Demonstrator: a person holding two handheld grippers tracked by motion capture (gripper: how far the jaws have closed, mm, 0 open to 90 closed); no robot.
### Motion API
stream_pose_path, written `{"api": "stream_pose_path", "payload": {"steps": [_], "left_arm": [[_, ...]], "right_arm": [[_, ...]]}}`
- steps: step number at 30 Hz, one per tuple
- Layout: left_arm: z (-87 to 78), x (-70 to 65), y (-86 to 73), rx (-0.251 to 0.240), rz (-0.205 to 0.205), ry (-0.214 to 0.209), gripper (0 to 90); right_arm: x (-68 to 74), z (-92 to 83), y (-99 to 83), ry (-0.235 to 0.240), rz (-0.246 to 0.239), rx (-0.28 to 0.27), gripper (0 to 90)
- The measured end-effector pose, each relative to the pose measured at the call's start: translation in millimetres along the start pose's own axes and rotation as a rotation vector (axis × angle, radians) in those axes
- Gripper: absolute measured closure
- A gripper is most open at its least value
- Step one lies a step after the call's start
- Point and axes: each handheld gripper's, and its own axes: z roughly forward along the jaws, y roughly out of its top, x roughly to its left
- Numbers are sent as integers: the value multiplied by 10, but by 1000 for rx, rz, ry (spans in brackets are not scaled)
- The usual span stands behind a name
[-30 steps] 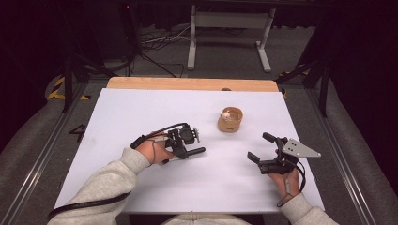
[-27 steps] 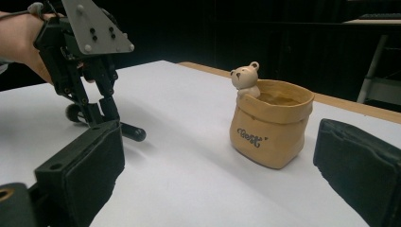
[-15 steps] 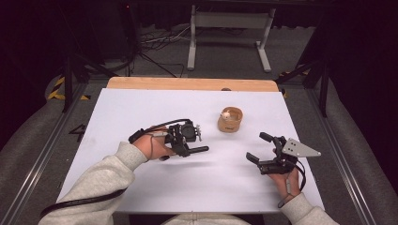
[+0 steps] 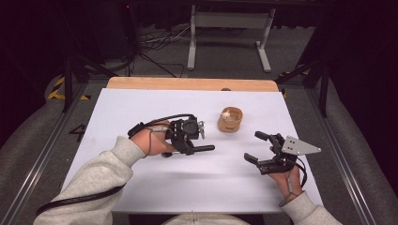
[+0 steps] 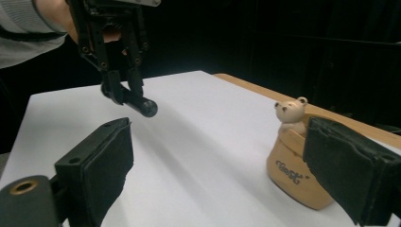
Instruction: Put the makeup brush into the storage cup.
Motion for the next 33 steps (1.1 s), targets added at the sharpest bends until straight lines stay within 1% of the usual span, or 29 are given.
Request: {"api": "stream_pose_path", "payload": {"steps": [1,3,5,6,12,16,17,18,19,21,26,33], "left_arm": [[0,0,0,0,0,0,736],[-23,-1,24,2,19,2,736],[-29,-10,35,-1,18,-3,736],[-25,-10,42,-8,25,0,736],[-42,-24,82,6,38,-1,736],[-35,-29,105,5,47,1,736],[-36,-32,114,10,50,8,737],[-32,-34,116,4,49,9,736],[-32,-34,118,-1,49,6,736],[-37,-29,132,0,60,3,737],[-44,-46,165,-8,70,3,737],[-43,-69,206,-4,83,9,737]], "right_arm": [[0,0,0,0,0,0,101],[31,42,48,26,-18,12,114],[52,69,83,48,-33,19,124],[61,86,98,59,-36,21,130],[99,184,171,113,-55,44,153],[121,265,232,146,-70,58,172],[126,282,243,152,-73,60,180],[132,305,262,162,-78,68,189],[139,323,275,169,-80,71,202],[144,357,302,185,-92,82,226],[151,429,351,204,-104,104,254],[171,542,386,232,-116,137,304]]}}
